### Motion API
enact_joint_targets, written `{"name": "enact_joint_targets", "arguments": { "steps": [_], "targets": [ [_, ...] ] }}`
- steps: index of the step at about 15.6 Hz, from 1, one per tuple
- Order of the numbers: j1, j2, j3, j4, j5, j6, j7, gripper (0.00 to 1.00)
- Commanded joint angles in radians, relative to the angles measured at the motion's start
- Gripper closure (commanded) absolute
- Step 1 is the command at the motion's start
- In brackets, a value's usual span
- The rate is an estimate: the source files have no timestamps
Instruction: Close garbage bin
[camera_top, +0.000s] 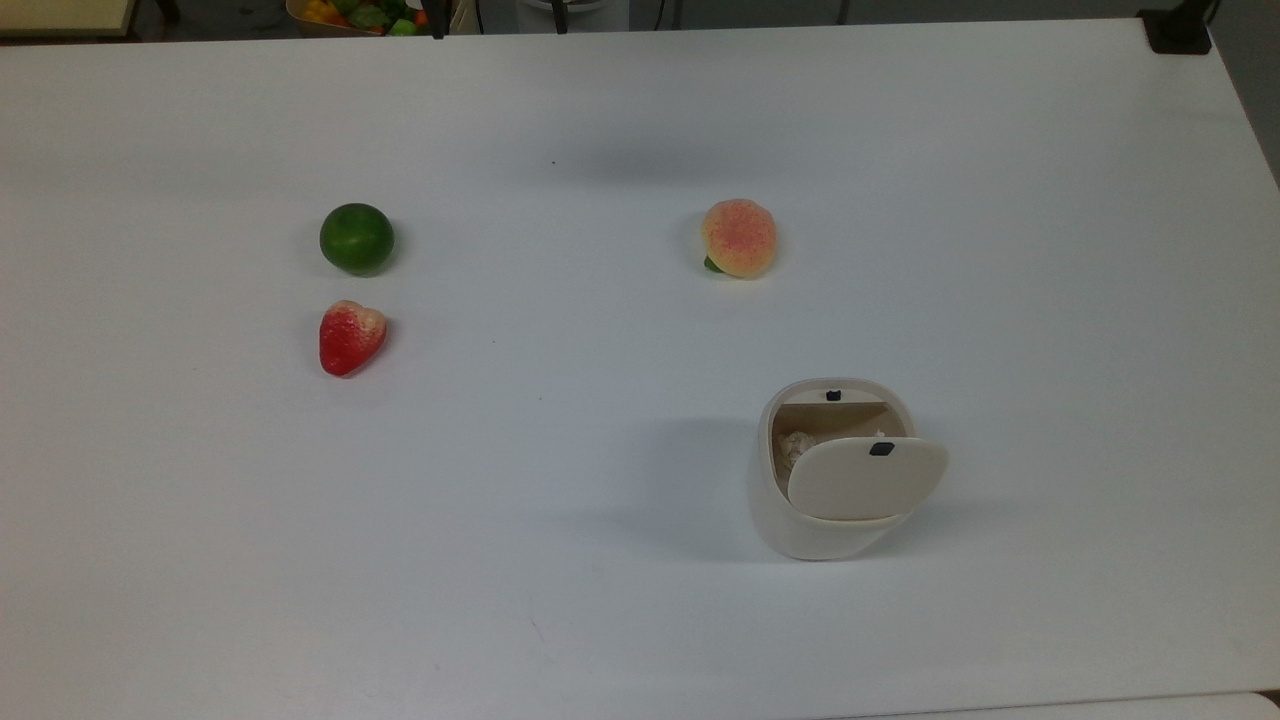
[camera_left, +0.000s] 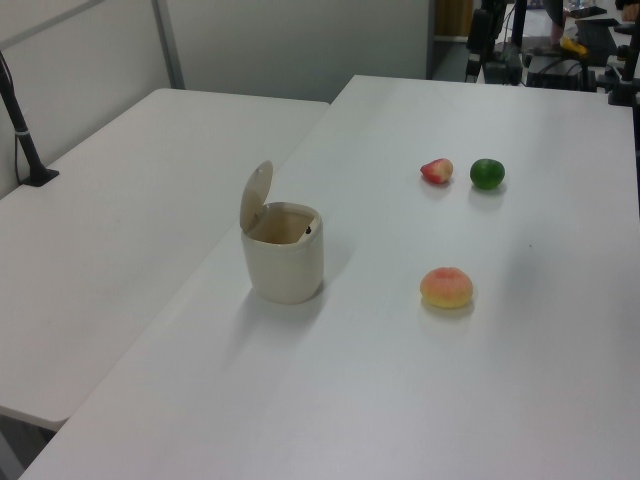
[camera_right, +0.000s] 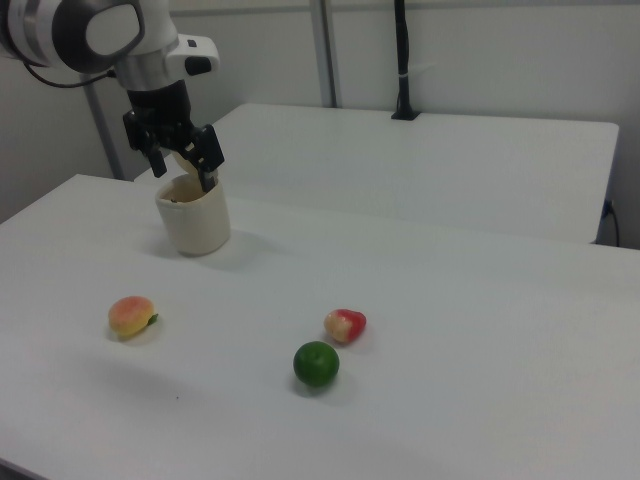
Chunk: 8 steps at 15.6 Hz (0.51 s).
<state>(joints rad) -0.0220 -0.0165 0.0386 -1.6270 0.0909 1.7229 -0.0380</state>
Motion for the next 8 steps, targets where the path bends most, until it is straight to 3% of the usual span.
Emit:
{"name": "enact_joint_targets", "arguments": {
  "steps": [1, 4, 8],
  "targets": [
    [0.002, -0.011, -0.006, -0.020, 0.015, 0.030, -0.057, 0.18],
    [0.002, -0.011, -0.006, -0.020, 0.017, 0.029, -0.104, 0.39],
    [0.002, -0.010, -0.006, -0.019, 0.018, 0.030, -0.115, 0.81]
  ]
}}
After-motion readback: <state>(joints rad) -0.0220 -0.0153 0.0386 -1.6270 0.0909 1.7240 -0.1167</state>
